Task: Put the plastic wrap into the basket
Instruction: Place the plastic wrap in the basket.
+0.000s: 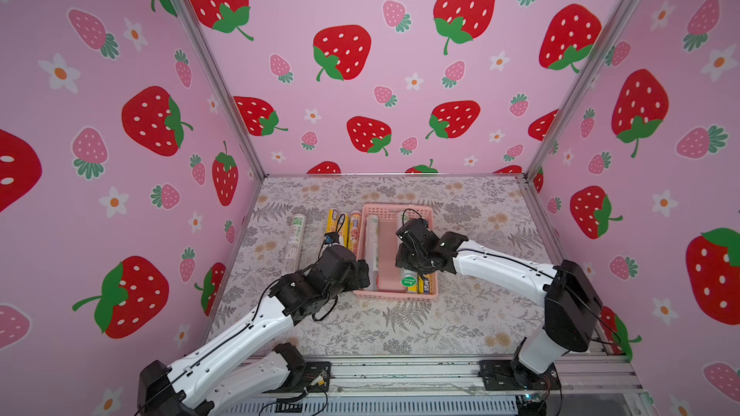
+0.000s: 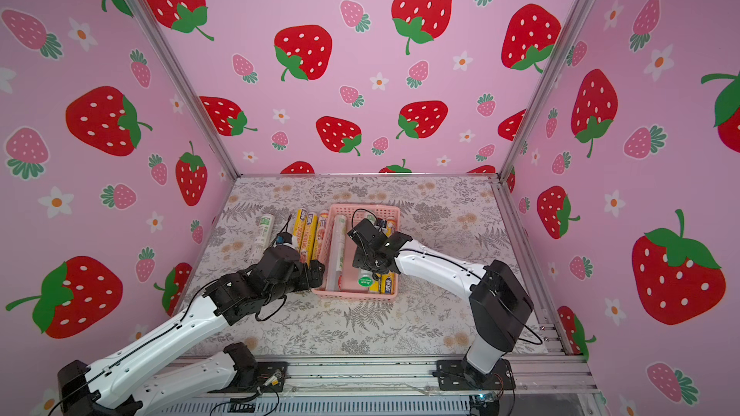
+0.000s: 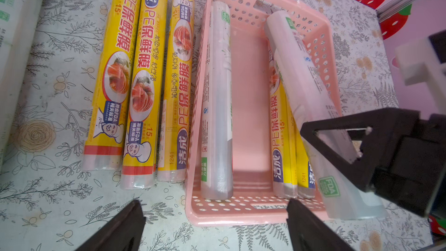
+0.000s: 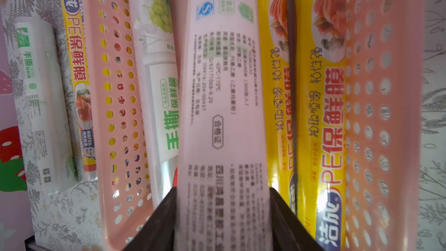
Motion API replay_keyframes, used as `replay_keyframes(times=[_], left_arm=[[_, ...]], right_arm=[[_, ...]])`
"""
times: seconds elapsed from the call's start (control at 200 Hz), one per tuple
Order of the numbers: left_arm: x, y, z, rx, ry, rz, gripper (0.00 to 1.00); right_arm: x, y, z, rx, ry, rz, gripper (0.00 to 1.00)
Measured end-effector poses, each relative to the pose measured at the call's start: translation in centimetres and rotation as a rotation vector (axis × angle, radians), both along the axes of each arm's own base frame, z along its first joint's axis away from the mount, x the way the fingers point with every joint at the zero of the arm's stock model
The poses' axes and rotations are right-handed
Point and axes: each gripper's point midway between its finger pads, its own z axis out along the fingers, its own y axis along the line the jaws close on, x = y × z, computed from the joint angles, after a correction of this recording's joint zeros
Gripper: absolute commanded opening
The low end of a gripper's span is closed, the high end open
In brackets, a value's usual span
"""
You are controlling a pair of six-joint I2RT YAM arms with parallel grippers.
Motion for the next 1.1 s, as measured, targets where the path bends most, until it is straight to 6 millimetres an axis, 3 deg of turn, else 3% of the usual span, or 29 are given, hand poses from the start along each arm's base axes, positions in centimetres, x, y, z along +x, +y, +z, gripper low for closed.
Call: replay_keyframes(times=[0.565,0.85,1.101], left_arm=[[-0.7,0.4,-2.0,-0.013,0.009,0.000,0.97],[-0.8,0.5,-2.2,-0.015,0.010,0.002,0.98],[-0.8,0.5,-2.1,-0.018,0.005,0.002,0.99]], right_arm=[[0.5,1.8,-4.8,-0.101,-0.032,-0.045,0.22],[0.7,2.0,-6.7,-0.139,-0.041,-0.058,0.39],[0.5,2.2,-7.0,-0.143,-0.041,-0.055,0.51]])
